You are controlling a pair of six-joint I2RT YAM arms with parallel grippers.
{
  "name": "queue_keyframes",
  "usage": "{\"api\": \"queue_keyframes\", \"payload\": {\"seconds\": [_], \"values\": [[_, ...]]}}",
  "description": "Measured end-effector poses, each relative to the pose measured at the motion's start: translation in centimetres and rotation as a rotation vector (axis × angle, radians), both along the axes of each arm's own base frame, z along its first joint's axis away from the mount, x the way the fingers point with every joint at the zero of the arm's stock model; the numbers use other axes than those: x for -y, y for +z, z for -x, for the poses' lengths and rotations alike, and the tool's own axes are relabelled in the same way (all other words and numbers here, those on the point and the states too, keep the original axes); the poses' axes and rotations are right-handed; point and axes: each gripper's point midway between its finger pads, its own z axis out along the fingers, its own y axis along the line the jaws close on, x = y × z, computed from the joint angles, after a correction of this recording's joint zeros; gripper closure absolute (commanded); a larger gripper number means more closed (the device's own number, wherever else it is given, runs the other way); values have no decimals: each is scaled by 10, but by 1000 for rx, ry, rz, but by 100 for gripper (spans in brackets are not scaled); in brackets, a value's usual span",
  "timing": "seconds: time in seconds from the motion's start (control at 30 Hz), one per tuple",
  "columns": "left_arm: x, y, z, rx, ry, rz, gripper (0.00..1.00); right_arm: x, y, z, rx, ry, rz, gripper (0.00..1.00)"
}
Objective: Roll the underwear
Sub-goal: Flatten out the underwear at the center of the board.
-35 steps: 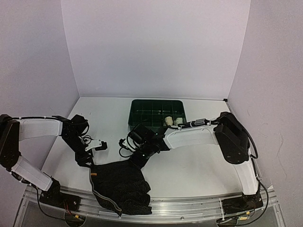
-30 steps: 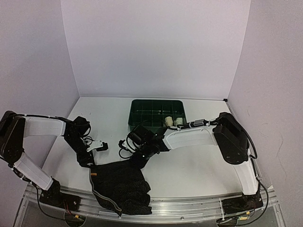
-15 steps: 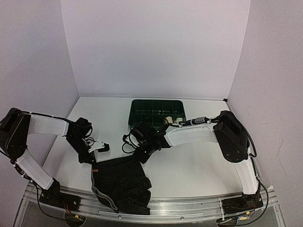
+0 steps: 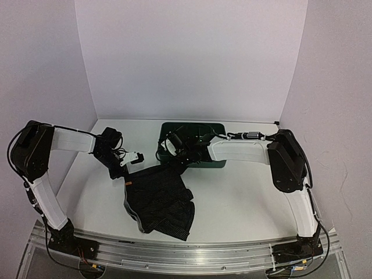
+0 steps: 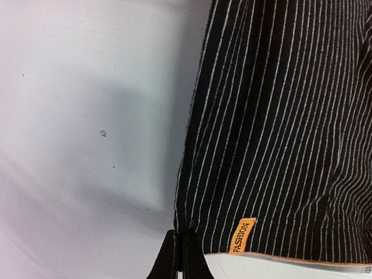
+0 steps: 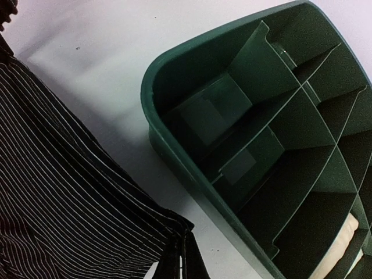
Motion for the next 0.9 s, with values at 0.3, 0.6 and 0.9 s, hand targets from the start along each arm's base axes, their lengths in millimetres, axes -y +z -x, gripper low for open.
{"api": "queue_keyframes", "payload": {"seconds": [0.3, 0.6, 0.9], "values": [[-4, 7, -25, 50, 32, -8, 37, 3, -7, -4, 27, 18, 55, 56], [33, 93, 28, 124, -180, 157, 34, 14, 53, 69, -15, 75, -46, 68], [89, 49, 228, -57, -793, 127, 22, -7, 4, 105, -322, -7, -175, 100]]}}
